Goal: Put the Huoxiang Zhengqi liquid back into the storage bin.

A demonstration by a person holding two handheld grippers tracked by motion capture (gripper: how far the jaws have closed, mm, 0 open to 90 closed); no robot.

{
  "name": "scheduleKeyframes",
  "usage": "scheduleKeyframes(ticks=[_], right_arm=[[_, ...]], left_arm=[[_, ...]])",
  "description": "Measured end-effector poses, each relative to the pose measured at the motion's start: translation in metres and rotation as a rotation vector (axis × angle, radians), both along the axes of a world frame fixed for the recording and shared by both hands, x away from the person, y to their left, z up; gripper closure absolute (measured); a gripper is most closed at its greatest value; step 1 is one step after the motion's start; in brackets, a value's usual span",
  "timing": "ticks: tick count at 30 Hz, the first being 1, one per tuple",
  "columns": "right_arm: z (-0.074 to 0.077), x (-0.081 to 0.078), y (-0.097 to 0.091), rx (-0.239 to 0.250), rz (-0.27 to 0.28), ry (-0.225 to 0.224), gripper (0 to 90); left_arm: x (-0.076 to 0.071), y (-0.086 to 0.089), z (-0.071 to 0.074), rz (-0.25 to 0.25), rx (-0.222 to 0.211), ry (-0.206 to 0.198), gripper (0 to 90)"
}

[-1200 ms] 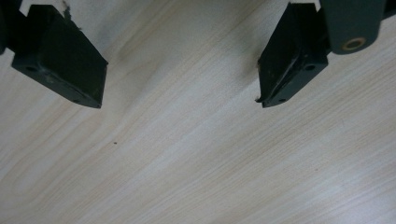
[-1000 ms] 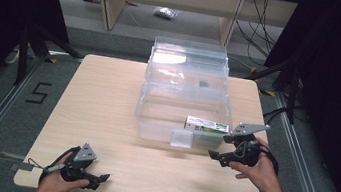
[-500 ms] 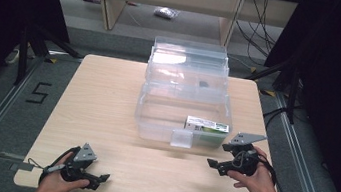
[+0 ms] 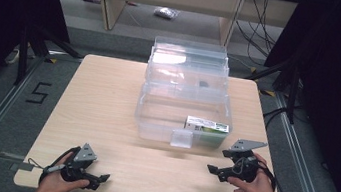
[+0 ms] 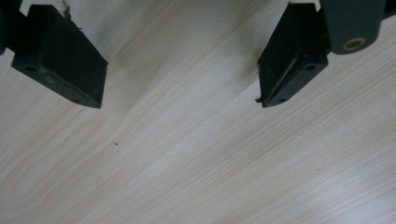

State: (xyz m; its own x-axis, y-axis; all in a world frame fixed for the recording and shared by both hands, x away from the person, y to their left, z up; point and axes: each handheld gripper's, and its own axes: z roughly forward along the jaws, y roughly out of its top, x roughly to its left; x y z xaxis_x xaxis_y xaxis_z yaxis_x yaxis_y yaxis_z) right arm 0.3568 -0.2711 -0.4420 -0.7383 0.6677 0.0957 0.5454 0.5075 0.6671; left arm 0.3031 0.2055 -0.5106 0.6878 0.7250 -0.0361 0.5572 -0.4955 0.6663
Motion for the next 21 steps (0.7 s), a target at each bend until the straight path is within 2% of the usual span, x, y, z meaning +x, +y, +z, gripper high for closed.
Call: scheduleKeyframes(ticks=[1, 2, 3, 4, 5, 7, 8, 10, 11, 12, 13, 14, 15, 16, 17, 18, 19, 20, 21], right_arm=[[-0.002, 0.0, 0.001, 0.011, -0.007, -0.007, 19.4], [-0.002, -0.001, -0.001, 0.001, 0.0, 0.003, 19.4], [-0.007, -0.001, 0.001, 0.024, -0.014, -0.022, 19.3], [-0.004, -0.002, -0.001, -0.004, -0.002, 0.007, 19.3], [-0.007, -0.003, 0.0, 0.014, -0.018, -0.003, 19.3], [-0.007, -0.004, -0.001, -0.002, -0.01, 0.01, 19.3], [-0.009, -0.003, -0.002, 0.003, -0.009, -0.003, 19.3], [-0.01, -0.007, -0.001, 0.004, -0.029, 0.04, 19.3], [-0.012, -0.007, -0.001, 0.005, -0.01, 0.037, 19.3], [-0.014, -0.007, -0.001, 0.006, -0.019, 0.015, 19.3], [-0.014, -0.008, -0.002, -0.002, -0.015, 0.037, 19.3], [-0.016, -0.01, -0.002, 0.011, -0.018, 0.042, 19.3], [-0.018, -0.009, -0.004, 0.003, -0.016, 0.016, 19.3], [-0.018, -0.01, -0.005, -0.008, -0.011, 0.027, 19.3], [-0.02, -0.012, -0.004, 0.007, -0.032, 0.055, 19.3], [-0.02, -0.011, -0.005, -0.007, -0.01, 0.036, 19.2], [-0.022, -0.012, -0.004, 0.004, -0.023, 0.034, 19.3], [-0.024, -0.011, -0.005, 0.003, -0.011, 0.029, 19.2], [-0.023, -0.014, -0.005, -0.003, -0.029, 0.054, 19.1]], left_arm=[[0.0, 0.0, 0.0, 0.0, 0.0, 0.0, 15.0], [0.0, 0.0, 0.0, 0.0, -0.001, -0.001, 15.0], [0.0, 0.0, 0.0, -0.008, -0.002, 0.004, 15.0], [0.0, 0.0, 0.001, -0.008, 0.002, 0.002, 15.0], [0.0, 0.0, 0.0, 0.0, -0.001, -0.001, 15.0], [0.0, 0.0, 0.0, 0.0, -0.001, -0.001, 15.0], [0.0, 0.0, 0.0, -0.001, 0.0, -0.002, 15.0], [0.0, 0.0, 0.0, -0.001, -0.001, -0.002, 15.0], [0.0, 0.0, 0.0, 0.0, -0.001, -0.001, 15.0], [0.0, 0.001, 0.001, -0.014, 0.005, 0.005, 15.0], [0.0, 0.0, 0.001, -0.011, 0.002, 0.003, 15.0], [0.0, 0.0, 0.0, -0.008, -0.001, 0.003, 15.0], [0.0, 0.0, 0.0, -0.001, 0.0, -0.001, 15.0], [0.0, 0.0, 0.0, -0.002, 0.001, -0.001, 15.0], [0.0, 0.0, 0.0, -0.001, -0.005, 0.0, 15.0], [0.0, 0.0, 0.001, -0.013, 0.004, 0.004, 15.0], [0.0, 0.0, 0.0, -0.004, -0.003, 0.0, 15.0], [0.0, 0.0, 0.0, -0.001, 0.0, -0.001, 15.0], [0.0, 0.0, 0.0, -0.003, 0.001, -0.001, 15.0]])
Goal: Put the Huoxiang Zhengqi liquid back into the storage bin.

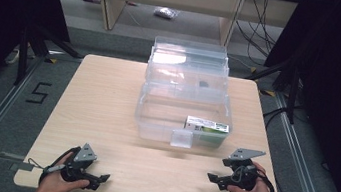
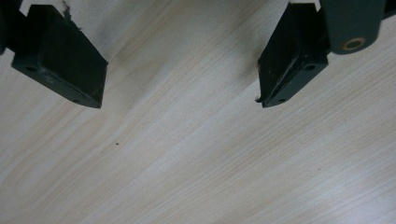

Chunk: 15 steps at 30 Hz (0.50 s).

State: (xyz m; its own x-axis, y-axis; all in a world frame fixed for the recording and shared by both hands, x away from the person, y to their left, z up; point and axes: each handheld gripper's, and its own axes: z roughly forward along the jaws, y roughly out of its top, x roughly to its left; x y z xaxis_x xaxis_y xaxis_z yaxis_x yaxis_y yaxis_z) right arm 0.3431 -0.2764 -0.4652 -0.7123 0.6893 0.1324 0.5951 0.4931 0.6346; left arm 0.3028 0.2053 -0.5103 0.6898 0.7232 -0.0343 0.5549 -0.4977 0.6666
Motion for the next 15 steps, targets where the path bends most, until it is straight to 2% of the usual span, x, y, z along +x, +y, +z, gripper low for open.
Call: scheduleKeyframes(ticks=[2, 3, 4, 5, 6, 7, 8, 9, 11, 12, 15], right_arm=[[-0.003, 0.001, -0.002, -0.008, 0.015, -0.022, 19.1], [-0.004, 0.0, -0.002, -0.019, 0.016, -0.015, 19.1], [-0.005, -0.002, 0.0, 0.001, -0.008, -0.001, 19.0], [-0.007, -0.001, -0.002, -0.025, 0.012, -0.012, 19.0], [-0.008, 0.0, -0.003, -0.017, 0.006, -0.02, 18.8], [-0.009, -0.001, -0.003, -0.035, 0.013, -0.01, 18.7], [-0.008, -0.005, -0.001, -0.026, -0.024, 0.032, 18.6], [-0.012, -0.001, -0.004, -0.033, 0.015, -0.032, 18.4], [-0.012, -0.004, -0.004, -0.036, 0.005, -0.009, 18.3], [-0.015, -0.004, -0.005, -0.034, 0.009, -0.028, 18.3], [-0.014, -0.006, -0.006, -0.036, -0.001, 0.008, 18.3]], left_arm=[[0.0, 0.0, 0.0, 0.0, 0.0, 0.0, 15.0], [0.0, 0.0, 0.0, 0.001, 0.0, 0.001, 15.0], [0.0, 0.0, 0.0, 0.0, 0.001, 0.001, 15.0], [0.0, 0.0, 0.0, 0.0, -0.001, 0.0, 15.0], [0.0, 0.0, 0.0, -0.001, 0.002, -0.001, 15.0], [0.0, 0.0, 0.0, -0.001, 0.001, -0.001, 15.0], [0.0, 0.0, 0.0, -0.001, 0.002, -0.001, 15.0], [0.0, 0.0, 0.0, 0.0, 0.001, -0.001, 15.0], [0.0, 0.0, 0.0, 0.0, -0.001, -0.001, 15.1], [0.0, 0.0, 0.0, -0.002, 0.0, -0.002, 15.0], [0.0, 0.0, 0.0, -0.001, -0.001, -0.001, 15.0]])
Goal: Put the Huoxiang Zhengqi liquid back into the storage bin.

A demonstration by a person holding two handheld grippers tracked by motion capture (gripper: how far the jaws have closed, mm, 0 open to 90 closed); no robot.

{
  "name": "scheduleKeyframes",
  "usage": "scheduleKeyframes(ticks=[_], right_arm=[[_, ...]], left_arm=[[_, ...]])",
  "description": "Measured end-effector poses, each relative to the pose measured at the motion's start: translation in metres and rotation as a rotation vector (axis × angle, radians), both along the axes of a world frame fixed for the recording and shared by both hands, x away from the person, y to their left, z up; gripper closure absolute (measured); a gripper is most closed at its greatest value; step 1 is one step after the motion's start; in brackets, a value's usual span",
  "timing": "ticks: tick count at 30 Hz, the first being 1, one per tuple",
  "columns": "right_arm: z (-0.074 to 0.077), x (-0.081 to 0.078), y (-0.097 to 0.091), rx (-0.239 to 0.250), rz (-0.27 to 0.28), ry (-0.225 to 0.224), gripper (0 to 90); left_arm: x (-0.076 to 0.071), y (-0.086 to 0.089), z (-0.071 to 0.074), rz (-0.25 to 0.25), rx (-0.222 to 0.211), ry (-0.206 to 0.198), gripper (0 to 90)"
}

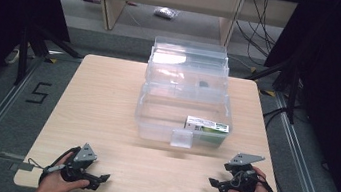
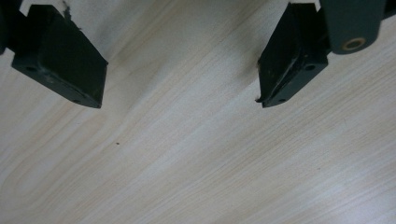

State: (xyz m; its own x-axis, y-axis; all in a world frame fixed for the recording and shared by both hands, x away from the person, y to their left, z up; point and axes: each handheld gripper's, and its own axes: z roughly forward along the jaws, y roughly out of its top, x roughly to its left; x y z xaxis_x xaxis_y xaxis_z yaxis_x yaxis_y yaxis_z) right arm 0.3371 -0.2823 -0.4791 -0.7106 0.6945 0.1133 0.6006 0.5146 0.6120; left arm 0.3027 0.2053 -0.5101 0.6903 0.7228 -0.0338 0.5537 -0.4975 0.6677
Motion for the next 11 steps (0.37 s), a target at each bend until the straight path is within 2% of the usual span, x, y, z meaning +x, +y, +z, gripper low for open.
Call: scheduleKeyframes(ticks=[1, 2, 4, 6, 8, 11], right_arm=[[-0.0004, -0.0003, -0.0003, -0.002, 0.0, 0.002, 18.3], [-0.0028, -0.0001, -0.0007, -0.008, -0.002, -0.036, 18.2], [-0.0019, -0.001, -0.0011, -0.009, -0.003, -0.01, 18.2], [-0.0047, 0.0001, -0.0016, -0.011, 0.007, -0.042, 18.2], [-0.0029, -0.0005, -0.0025, -0.029, -0.001, -0.034, 18.1], [-0.0046, 0.0001, -0.0016, -0.015, -0.001, -0.041, 18.1]], left_arm=[[0.0, 0.0, 0.0, 0.0, 0.0, 0.0, 15.0], [0.0, 0.0, 0.0001, 0.0, -0.001, 0.0, 15.1], [0.0, 0.0, 0.0001, 0.0, 0.0, -0.001, 15.1], [0.0, -0.0001, 0.0001, 0.0, -0.001, 0.0, 15.0], [0.0001, 0.0, 0.0001, -0.001, 0.0, -0.001, 15.0], [0.0, 0.0001, 0.0001, 0.0, 0.001, -0.001, 15.0]])
